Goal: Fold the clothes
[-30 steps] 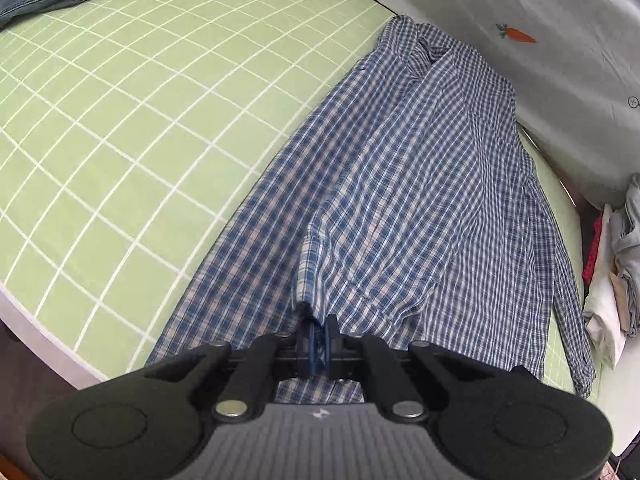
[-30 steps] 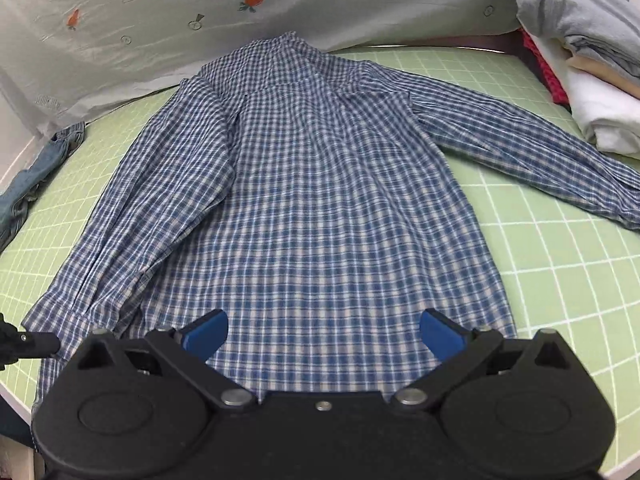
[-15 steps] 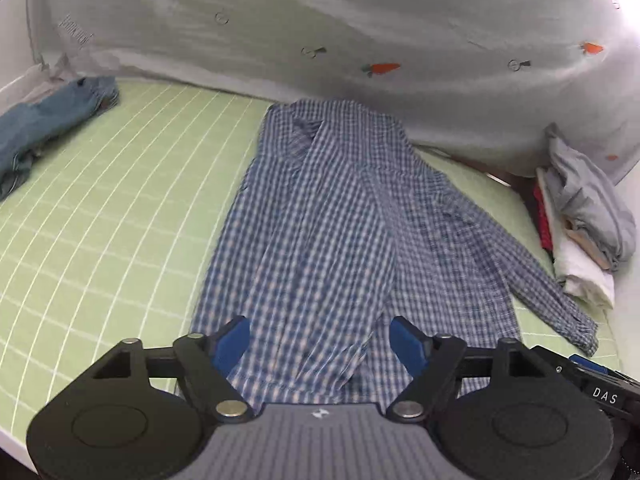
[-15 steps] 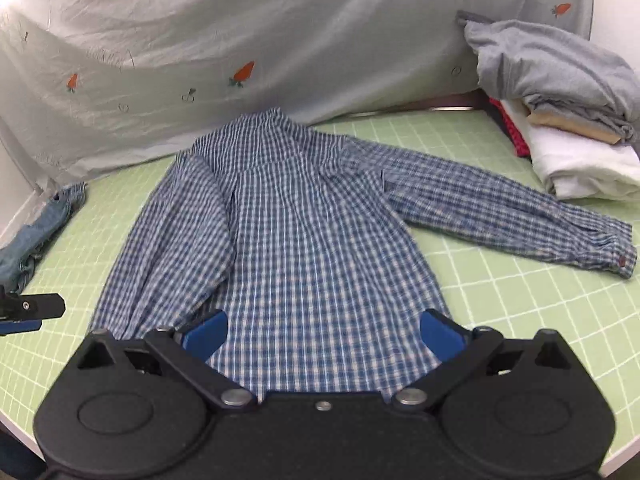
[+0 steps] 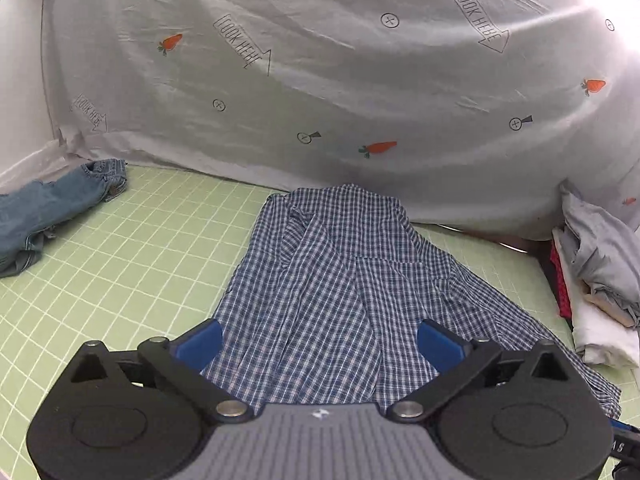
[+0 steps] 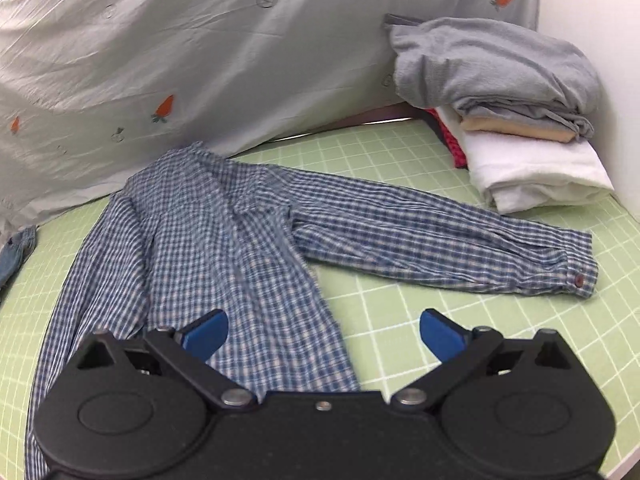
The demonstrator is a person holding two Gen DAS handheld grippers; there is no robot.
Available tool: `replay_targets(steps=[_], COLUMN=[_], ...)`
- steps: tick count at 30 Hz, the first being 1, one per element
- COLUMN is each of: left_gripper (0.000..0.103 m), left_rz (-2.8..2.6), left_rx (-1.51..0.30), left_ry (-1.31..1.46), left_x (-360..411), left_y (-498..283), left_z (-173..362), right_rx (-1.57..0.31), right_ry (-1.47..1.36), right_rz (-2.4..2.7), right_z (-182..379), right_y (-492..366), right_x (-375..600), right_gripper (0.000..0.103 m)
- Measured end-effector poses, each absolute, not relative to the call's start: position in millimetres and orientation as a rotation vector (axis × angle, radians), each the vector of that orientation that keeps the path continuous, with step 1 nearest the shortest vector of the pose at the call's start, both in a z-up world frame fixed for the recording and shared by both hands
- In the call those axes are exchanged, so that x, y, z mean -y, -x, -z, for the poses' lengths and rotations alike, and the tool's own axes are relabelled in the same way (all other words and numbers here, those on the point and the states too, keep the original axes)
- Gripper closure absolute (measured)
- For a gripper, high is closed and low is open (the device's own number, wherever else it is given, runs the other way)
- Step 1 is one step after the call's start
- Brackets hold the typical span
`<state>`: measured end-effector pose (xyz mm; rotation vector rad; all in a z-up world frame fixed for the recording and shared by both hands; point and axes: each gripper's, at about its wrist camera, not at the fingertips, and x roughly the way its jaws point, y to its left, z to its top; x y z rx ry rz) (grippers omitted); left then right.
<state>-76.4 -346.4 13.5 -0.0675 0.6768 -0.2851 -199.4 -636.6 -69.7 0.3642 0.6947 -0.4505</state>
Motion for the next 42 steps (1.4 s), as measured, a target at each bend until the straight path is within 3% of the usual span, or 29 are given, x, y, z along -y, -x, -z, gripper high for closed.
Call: replay_targets(steps=[18,30,32,34,35,36,42], left_gripper=[0.000,0.000,0.000,0.000,0.000,0.000,0.000], left_rz=[0.211,0.256,0.249,0.252,0.250,0.249,0.228], left_rx=[-0.840,-0.919,-0.902,-0.886,-0.879,-0.875,-0.889], left_ry=[-0.086,-0.045,-0.050,-0.055,-0.051,-0.041,0.029], left_x=[422,434,432,429,426,423,392], left_y=[17,13,18,24,26,28,36], left_z=[25,41,38,34,32,30,25], right_rx=[-0.822,-0.854,-0.851,-0.849,-0.854,-0.858,-0.776], right_ry=[-0.373,-0.508,-0.497,-0.487,-0.487,-0.498,-0.505], right_rz=[0.936,0.961,0.940,0.919,0.898,0.871,0.768], right_z=[144,166,162,158,155,153,122], right_y=[176,192,192,193,193,194,201], right_x=[836,864,862,860,860,859,840], right_gripper=[0.000,0.001,0.011,0.047,0.056,0.073,0.080])
